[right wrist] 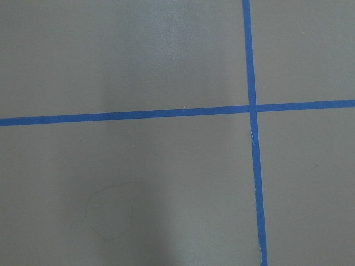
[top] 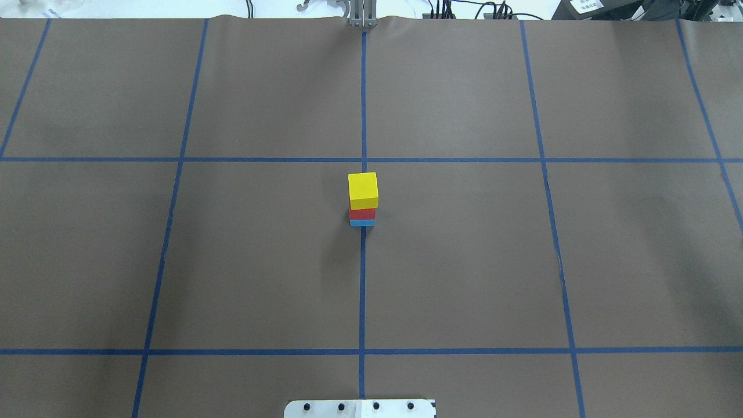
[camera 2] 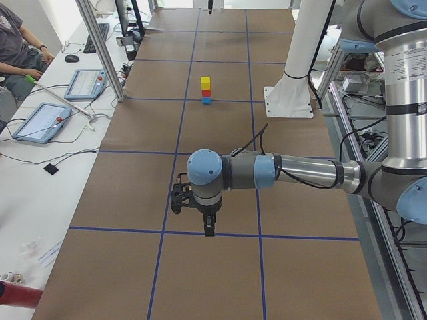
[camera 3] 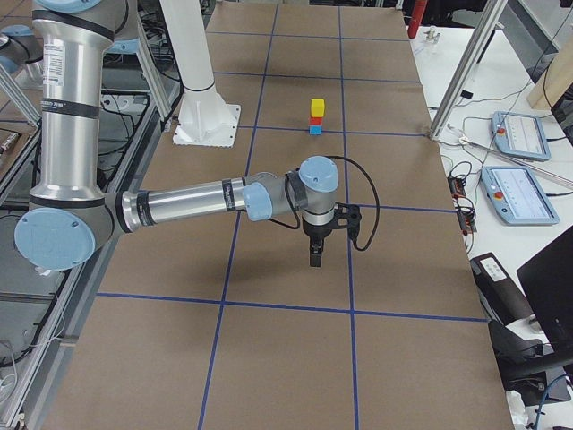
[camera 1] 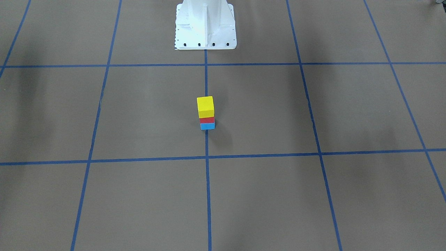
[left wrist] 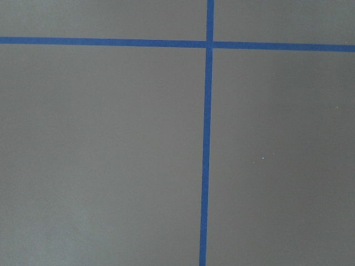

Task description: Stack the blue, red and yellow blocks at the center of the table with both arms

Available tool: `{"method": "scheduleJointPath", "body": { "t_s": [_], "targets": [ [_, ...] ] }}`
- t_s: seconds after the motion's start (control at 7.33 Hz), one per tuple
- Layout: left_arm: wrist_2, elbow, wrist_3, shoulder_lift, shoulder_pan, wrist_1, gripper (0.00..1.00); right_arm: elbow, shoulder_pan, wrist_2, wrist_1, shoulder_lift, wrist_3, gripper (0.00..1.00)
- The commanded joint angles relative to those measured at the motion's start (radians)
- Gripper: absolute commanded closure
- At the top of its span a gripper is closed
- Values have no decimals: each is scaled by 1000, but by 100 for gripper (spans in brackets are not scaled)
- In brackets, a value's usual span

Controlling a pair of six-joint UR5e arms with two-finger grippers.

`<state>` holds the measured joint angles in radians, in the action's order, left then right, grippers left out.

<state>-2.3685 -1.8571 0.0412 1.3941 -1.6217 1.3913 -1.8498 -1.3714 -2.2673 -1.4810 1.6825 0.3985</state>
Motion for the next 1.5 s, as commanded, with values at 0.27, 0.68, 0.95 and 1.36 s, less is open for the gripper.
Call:
{"method": "scheduleJointPath", "body": {
  "t_s": [0.27,0.68,0.95,1.36],
  "targets": [
    [9,7,69,9,0,2,0,30,-118,-14,-36,36,-90,0],
    [9,13,71,8,0,2,0,31,-150,-17,-114,36,-239,0],
    [9,16,72,16,0,2,0,-5,-150,-18,-111,49,-236,0],
    [9,16,77,13,3,2,0,6,-149,-23,-97,57,-236,0]
  ]
}}
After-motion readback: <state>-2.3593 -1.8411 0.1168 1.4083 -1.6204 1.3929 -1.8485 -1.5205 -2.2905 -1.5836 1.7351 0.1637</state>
